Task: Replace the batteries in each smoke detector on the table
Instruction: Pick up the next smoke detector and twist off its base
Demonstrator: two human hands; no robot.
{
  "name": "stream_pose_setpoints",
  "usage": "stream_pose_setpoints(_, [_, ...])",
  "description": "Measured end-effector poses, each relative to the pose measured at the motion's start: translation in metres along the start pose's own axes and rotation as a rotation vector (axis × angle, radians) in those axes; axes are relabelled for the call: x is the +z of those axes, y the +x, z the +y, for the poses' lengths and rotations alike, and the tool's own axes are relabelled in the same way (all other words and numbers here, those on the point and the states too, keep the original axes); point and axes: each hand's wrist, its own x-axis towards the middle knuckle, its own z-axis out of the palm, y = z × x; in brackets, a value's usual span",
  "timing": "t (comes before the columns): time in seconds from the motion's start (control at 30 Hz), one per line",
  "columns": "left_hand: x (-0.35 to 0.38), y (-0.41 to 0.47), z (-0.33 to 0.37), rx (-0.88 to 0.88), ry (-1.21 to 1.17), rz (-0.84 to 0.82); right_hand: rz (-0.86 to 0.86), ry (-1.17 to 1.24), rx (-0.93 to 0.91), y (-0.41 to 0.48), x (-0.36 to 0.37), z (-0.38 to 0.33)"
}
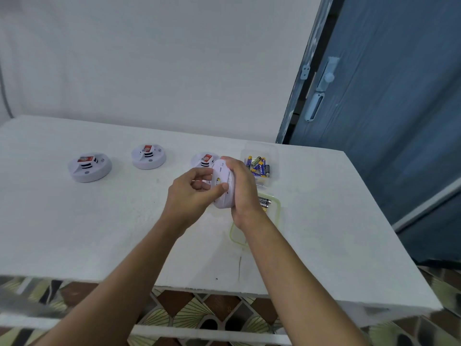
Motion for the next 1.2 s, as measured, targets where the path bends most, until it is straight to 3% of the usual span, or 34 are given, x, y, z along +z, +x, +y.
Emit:
stream_pose_setpoints(0.53, [0.012,-0.012,0.005,-0.105,-0.046,0.121,0.043,-0.137,-0.248,-0.025,0.002,0.002])
stream_pose_setpoints(0.73, [0.005,-0.016,0.003,-0.062,-0.036,0.105,-0.002,-0.073,-0.203,-0.025,-0.001,-0.002])
stream_pose_setpoints(0.97, [-0.003,-0.02,-0.006,-0.093,-0.151,0.138,-0.045,-0.247,-0.287,-0.036,0.005,0.007])
stream_pose_setpoints(1.2, [-0.027,-0.009,-0.011,-0.184,-0.177,0.183,-0.005,-0.17,-0.174,-0.031,0.01,0.018])
